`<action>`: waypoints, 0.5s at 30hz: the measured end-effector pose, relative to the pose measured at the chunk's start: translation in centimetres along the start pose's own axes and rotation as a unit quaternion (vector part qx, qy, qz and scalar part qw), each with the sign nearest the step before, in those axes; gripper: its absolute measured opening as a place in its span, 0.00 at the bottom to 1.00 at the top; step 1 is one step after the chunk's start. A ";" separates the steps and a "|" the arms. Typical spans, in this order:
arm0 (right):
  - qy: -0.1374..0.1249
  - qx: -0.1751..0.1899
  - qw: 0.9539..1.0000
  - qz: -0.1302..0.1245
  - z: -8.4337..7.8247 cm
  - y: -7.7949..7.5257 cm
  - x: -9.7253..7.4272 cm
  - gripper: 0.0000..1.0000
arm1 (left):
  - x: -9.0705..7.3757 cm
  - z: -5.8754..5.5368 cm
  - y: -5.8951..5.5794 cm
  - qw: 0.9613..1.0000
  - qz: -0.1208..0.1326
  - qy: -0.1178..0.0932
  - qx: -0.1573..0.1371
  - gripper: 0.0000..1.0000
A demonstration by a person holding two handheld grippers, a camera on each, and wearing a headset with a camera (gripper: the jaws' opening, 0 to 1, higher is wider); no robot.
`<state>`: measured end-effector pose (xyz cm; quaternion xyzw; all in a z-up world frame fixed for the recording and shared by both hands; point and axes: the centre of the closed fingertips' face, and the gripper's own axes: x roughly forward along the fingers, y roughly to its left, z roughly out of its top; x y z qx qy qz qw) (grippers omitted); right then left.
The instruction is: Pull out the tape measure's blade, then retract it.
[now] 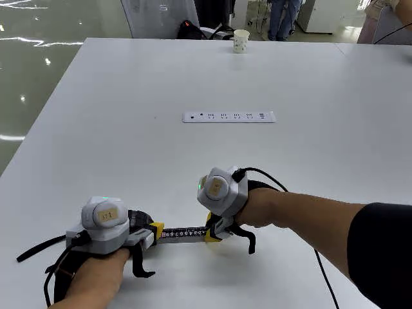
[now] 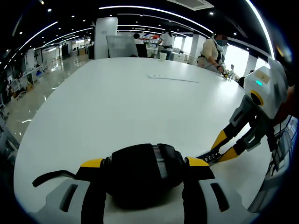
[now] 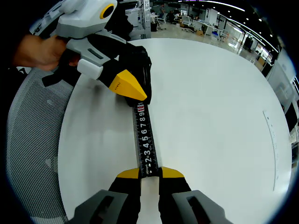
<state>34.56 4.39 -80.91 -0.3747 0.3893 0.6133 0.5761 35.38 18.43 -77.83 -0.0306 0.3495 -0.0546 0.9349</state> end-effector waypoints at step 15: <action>-0.003 0.001 1.000 0.002 0.6 0.1 0.3 0.10 | 0.1 0.0 0.2 1.000 0.000 0.001 -0.001 0.62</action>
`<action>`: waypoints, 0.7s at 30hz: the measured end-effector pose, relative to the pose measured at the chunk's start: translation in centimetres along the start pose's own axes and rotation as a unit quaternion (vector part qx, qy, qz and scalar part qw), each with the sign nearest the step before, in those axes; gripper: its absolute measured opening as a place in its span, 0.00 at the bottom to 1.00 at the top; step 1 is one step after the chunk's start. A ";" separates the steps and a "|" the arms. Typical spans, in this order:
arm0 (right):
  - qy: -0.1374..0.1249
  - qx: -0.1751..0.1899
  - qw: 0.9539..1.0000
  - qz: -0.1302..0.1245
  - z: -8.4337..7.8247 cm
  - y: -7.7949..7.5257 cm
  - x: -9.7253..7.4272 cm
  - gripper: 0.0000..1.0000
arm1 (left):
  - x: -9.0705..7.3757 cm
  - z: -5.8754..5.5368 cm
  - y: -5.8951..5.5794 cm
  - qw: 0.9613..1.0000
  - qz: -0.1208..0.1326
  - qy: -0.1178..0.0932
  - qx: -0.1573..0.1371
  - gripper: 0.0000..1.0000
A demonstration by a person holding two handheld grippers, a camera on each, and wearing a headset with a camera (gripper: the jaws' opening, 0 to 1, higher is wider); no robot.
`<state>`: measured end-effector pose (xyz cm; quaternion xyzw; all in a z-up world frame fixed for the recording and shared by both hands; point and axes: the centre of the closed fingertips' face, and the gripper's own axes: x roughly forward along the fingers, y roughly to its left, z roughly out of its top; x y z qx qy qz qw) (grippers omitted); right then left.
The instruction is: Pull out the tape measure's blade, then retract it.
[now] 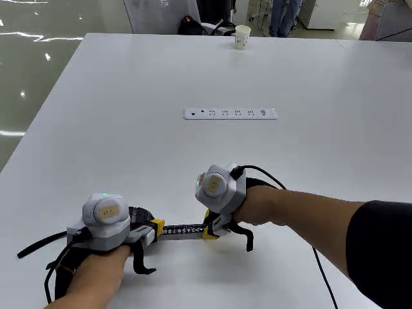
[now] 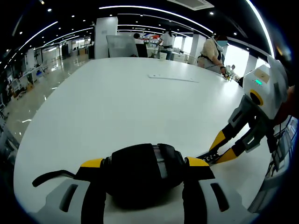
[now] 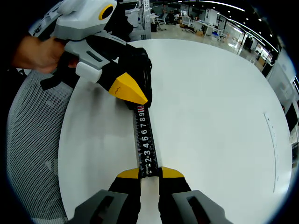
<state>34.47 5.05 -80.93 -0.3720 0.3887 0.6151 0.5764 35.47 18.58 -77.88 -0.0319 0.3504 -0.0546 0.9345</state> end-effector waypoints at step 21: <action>0.002 0.001 1.000 -0.004 0.9 0.1 0.6 0.10 | -0.1 0.0 0.0 1.000 -0.008 0.000 -0.004 0.62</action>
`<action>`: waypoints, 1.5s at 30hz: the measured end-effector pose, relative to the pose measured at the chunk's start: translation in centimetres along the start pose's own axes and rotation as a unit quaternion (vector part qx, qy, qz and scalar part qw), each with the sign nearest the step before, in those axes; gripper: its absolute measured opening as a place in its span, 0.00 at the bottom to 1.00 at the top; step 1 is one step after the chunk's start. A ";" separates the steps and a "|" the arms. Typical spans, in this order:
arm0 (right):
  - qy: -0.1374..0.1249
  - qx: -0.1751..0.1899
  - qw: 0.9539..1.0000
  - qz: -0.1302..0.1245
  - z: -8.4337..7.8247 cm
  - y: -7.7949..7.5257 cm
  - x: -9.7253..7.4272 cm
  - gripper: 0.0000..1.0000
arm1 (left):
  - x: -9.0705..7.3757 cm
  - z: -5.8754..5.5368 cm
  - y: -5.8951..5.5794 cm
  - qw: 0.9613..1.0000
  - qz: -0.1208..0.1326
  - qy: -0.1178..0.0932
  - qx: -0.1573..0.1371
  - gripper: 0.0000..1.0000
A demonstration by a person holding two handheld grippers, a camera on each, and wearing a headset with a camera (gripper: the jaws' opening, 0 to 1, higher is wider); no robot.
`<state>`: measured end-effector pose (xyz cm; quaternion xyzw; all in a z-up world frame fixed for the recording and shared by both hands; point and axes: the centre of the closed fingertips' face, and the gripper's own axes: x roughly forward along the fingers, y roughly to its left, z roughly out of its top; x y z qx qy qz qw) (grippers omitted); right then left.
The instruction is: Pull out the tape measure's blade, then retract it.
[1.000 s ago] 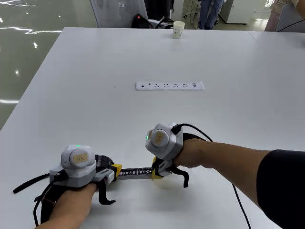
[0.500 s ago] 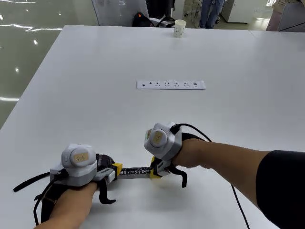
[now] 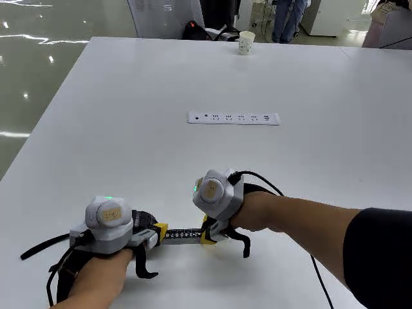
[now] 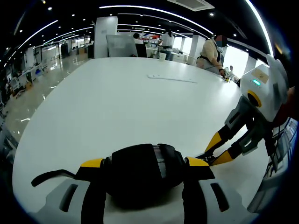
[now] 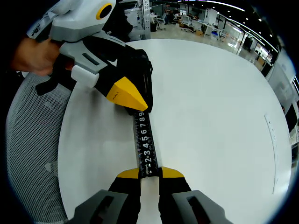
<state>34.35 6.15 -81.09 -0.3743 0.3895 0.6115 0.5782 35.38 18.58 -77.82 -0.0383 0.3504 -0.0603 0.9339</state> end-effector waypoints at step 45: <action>-0.017 -0.011 1.000 0.008 1.7 0.3 0.7 0.10 | 0.0 -0.1 0.0 1.000 -0.008 0.005 -0.006 0.62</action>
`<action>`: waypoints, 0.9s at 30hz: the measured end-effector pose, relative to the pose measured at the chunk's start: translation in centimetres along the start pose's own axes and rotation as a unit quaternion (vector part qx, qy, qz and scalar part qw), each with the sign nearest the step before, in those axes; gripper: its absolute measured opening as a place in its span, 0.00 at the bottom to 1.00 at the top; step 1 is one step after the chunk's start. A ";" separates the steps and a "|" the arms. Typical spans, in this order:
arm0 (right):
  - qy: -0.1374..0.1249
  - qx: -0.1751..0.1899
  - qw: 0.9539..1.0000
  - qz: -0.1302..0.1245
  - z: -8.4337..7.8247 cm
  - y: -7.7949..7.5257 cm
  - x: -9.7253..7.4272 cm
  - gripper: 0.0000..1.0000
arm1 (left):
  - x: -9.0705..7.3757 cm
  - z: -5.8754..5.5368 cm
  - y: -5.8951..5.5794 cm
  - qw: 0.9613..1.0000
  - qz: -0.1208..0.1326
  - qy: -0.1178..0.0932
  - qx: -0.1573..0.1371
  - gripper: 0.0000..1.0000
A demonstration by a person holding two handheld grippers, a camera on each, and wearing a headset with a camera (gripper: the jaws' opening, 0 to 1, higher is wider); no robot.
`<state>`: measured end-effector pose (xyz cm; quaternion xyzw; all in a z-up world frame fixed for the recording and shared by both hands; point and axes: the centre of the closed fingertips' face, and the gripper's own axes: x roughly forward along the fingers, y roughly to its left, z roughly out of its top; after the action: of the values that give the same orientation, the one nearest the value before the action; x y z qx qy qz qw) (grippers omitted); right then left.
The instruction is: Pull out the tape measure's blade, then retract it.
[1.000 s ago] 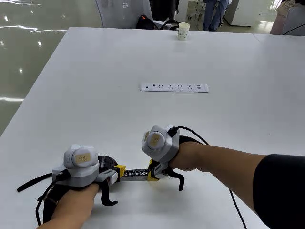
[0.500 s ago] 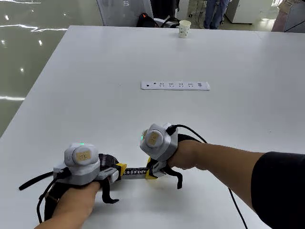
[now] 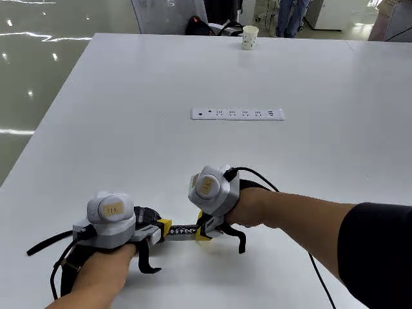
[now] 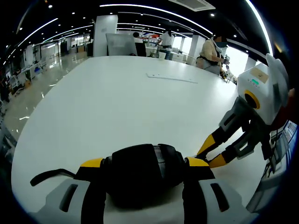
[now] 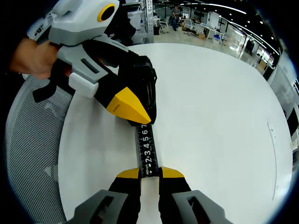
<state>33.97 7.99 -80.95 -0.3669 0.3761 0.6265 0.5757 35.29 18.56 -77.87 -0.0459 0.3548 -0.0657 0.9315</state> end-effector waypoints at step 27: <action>-0.007 0.003 1.000 0.000 0.9 0.1 0.4 0.10 | 0.0 -0.1 0.1 1.000 -0.001 0.000 -0.001 0.62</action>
<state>33.82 8.94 -80.89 -0.3606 0.3739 0.6281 0.5793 35.26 18.62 -77.91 -0.0474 0.3544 -0.0663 0.9315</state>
